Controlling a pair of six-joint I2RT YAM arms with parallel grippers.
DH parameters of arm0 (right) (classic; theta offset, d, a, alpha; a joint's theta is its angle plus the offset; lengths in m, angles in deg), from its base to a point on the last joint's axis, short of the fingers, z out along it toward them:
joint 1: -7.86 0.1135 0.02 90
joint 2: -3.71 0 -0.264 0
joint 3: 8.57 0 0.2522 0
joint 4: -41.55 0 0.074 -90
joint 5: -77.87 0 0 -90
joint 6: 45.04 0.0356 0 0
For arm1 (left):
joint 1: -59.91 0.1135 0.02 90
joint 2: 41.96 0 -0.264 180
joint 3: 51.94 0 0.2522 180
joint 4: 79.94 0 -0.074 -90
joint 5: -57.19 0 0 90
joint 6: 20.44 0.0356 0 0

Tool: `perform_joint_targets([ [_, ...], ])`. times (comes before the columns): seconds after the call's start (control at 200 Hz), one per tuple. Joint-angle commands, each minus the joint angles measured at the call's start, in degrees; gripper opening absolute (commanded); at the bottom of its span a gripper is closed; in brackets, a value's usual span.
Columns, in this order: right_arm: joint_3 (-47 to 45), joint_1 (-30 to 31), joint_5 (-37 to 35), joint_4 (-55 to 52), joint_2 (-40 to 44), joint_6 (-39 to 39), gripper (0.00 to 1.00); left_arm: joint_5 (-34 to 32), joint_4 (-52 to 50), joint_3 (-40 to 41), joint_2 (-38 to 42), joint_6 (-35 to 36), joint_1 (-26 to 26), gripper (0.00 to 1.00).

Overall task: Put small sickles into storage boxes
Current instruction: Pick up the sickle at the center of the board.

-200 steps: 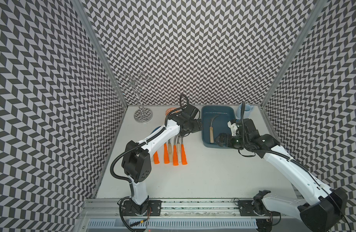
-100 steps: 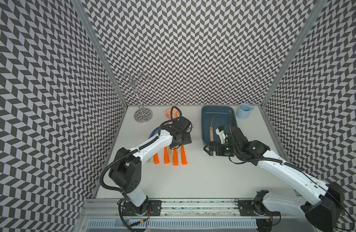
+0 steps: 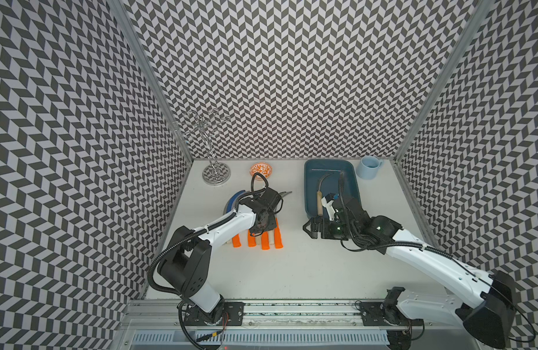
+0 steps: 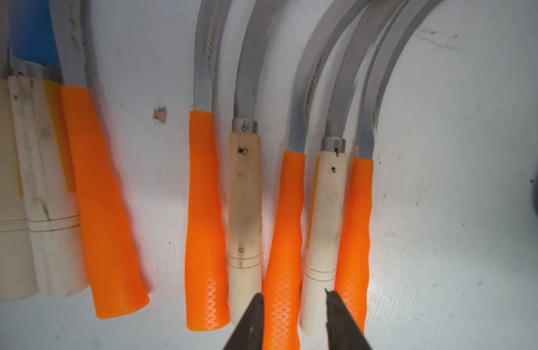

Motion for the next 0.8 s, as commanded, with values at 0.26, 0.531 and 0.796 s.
perform_joint_targets([
  [0.26, -0.91, 0.64, -3.13, 0.97, 0.66, 0.61, 1.00, -1.00, 4.07, -0.59, -5.01, 1.60, -1.26, 0.35],
  [0.531, -0.98, 0.64, -3.47, 0.25, 0.38, -0.21, 0.99, -0.40, 6.41, -0.45, -8.43, 1.85, -1.68, 0.35],
  [0.796, -0.55, 0.62, -4.53, -0.81, 0.43, -1.02, 0.99, -0.46, 7.90, -0.55, -11.15, 2.25, -2.16, 0.35],
])
